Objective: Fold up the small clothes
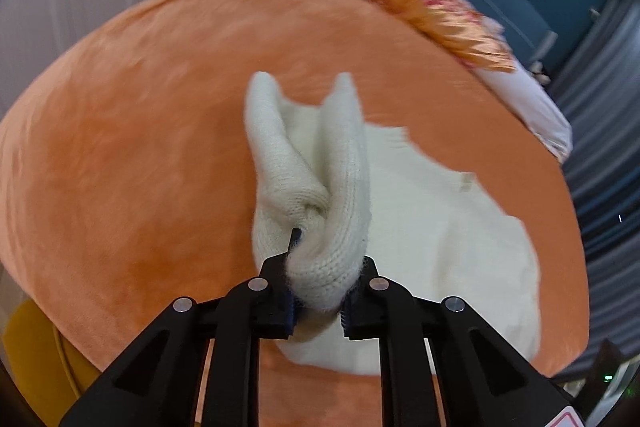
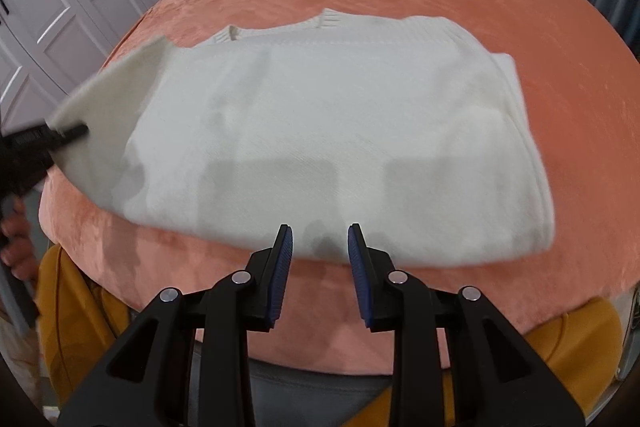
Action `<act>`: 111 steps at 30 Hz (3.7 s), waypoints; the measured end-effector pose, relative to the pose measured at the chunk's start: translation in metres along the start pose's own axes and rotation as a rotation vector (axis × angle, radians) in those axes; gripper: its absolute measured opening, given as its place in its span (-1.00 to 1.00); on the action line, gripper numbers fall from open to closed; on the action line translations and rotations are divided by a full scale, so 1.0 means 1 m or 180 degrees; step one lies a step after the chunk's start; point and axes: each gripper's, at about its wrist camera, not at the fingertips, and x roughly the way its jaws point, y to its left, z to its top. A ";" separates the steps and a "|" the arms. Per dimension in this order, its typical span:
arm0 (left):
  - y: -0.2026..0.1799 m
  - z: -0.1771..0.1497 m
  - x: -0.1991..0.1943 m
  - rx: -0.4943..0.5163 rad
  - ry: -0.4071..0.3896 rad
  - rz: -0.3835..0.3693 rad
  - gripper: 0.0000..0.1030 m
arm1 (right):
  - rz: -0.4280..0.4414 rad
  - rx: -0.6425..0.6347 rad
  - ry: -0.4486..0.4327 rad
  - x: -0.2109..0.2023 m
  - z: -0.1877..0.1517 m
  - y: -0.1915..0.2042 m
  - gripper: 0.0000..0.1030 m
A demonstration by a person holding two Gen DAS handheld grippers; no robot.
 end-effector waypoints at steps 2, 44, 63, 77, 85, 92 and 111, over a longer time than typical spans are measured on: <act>-0.029 0.001 -0.012 0.0190 -0.0059 -0.0118 -0.77 | -0.0003 0.0049 -0.0013 -0.004 -0.007 -0.010 -0.46; -0.130 -0.125 0.017 0.1584 0.0474 0.0144 0.44 | 0.1128 0.0973 0.0303 0.029 0.069 -0.051 0.46; -0.135 -0.108 0.054 0.1470 0.0529 0.0200 0.34 | 0.0649 0.1047 -0.0389 -0.022 0.047 -0.124 -0.63; -0.138 -0.115 0.079 0.1344 0.0744 0.0382 0.24 | 0.0855 0.1341 -0.0172 0.005 0.038 -0.149 -0.17; -0.140 -0.114 0.074 0.1380 0.0710 0.0451 0.19 | 0.0811 0.0611 -0.0945 -0.066 0.070 -0.104 -0.63; -0.140 -0.113 0.077 0.1357 0.0726 0.0433 0.21 | 0.0546 0.0875 -0.0344 -0.005 0.060 -0.151 -0.62; -0.061 -0.092 0.030 0.0780 0.0471 0.0617 0.19 | 0.0678 -0.0427 -0.0139 -0.012 -0.026 -0.004 -0.52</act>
